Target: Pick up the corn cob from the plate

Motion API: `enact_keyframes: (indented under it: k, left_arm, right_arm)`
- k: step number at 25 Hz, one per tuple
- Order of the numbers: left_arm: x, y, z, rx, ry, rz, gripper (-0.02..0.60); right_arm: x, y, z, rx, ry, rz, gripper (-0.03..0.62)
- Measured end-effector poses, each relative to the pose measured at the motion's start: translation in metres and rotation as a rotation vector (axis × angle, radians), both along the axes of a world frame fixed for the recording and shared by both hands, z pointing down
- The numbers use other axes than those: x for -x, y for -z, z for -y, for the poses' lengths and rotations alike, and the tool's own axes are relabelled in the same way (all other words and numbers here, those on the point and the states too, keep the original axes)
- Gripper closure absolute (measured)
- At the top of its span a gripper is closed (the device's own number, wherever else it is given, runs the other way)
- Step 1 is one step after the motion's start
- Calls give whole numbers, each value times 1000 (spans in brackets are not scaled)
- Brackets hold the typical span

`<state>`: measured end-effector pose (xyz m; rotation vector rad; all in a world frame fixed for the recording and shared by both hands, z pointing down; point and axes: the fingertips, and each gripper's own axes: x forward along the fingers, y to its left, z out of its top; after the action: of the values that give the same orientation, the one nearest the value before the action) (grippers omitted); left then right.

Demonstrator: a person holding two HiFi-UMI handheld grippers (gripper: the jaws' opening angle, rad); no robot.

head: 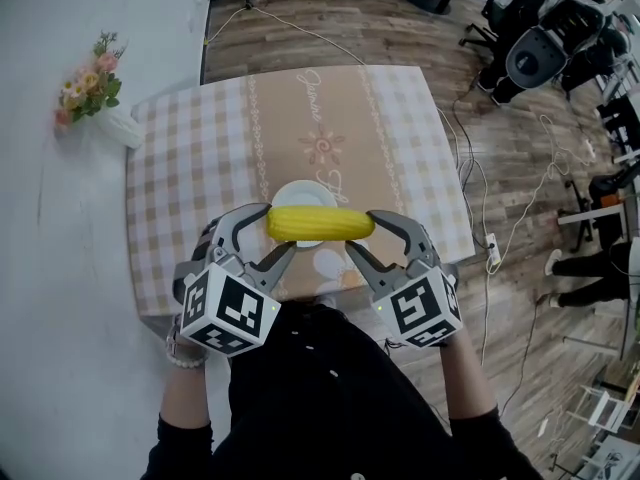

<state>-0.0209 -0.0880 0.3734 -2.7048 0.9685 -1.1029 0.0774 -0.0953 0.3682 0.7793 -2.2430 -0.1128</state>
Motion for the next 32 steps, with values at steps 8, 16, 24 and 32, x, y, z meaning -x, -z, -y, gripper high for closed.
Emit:
enact_keyframes:
  k: [8, 16, 24, 32]
  left_arm:
    - [-8, 9, -5, -25, -16, -1, 323]
    - [-8, 14, -3, -38, -26, 0, 323]
    - [-3, 13, -5, -33, -18, 1, 324]
    - [2, 12, -7, -33, -11, 4, 324]
  right_arm:
    - [-8, 9, -6, -21, -14, -10, 361]
    - [-8, 14, -5, -39, -18, -14, 361]
    - [-4, 14, -6, -42, -12, -20, 361]
    - [2, 12, -8, -38, -3, -16, 361]
